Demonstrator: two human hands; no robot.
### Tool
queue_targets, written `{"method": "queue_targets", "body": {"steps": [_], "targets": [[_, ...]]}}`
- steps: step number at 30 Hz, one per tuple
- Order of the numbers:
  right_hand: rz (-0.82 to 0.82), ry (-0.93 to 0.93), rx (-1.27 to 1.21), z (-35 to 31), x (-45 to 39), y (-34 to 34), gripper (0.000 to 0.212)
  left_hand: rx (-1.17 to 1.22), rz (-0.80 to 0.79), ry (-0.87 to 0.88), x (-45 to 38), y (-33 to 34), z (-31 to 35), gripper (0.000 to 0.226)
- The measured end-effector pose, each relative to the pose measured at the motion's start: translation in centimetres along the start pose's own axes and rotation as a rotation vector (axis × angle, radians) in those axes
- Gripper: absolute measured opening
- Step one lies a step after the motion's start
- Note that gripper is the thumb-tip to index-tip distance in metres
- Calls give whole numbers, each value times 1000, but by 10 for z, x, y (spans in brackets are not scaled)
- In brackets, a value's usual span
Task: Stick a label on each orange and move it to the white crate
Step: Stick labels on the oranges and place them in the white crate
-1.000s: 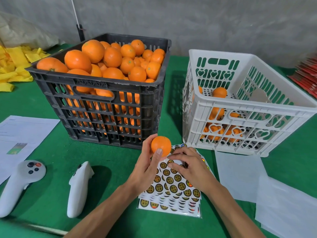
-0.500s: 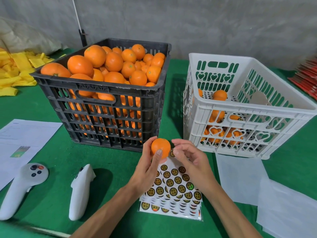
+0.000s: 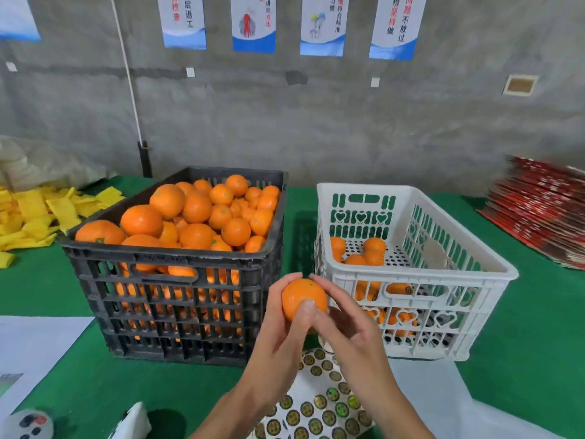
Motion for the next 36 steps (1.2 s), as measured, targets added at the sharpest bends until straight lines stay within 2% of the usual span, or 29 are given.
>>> {"method": "queue_targets", "body": {"steps": [3,5,7,9,12,14,16,18,20,25,28,32,36], "targets": [[123,-106,157,-41,-15,-29,45,-53,-81,28,-39,21,33,45],[216,-173,419,-61,-24,-46,40,-172,-139,53,-65,37,50,35],[314,-234,674,-74,-30,-61,38,-317,-151,82,-90,46,60,36],[393,-237,835,-79,-36,-74,37,-470,-161,122,-112,56,67,36],[439,-140,1000,-71,-42,-87,44,-464,-201,20,-132,65,60,31],[434,-125,1049,-65,-43,-86,45,-482,-158,-4,-136,53,61,30],[409,-189,1032,-63,-45,-75,38,-623,-51,99,-135,28,77,27],[359,-236,942,-65,-54,-55,33,-735,58,190,-129,-7,98,23],[299,-263,849,-69,-69,-26,34,-851,162,198,-118,-49,115,23],[122,-357,804,-85,-112,61,42,-1261,414,-33,-87,-172,131,42],[47,-396,840,-90,-134,103,45,-1366,505,-189,-73,-231,134,52],[17,-434,962,-91,-147,136,47,-1528,416,-440,-75,-275,119,65],[21,-427,1002,-90,-146,140,47,-1650,293,-541,-94,-285,114,63]]}}
Point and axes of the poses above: each hand's wrist, its own x-axis away from the middle knuckle, its own y-axis out of the palm, z = x × y, the point moved 8 cm from there along -x, towards the middle knuckle, and after that the axes turned 7 degrees about -z, right-handed, at the moved point
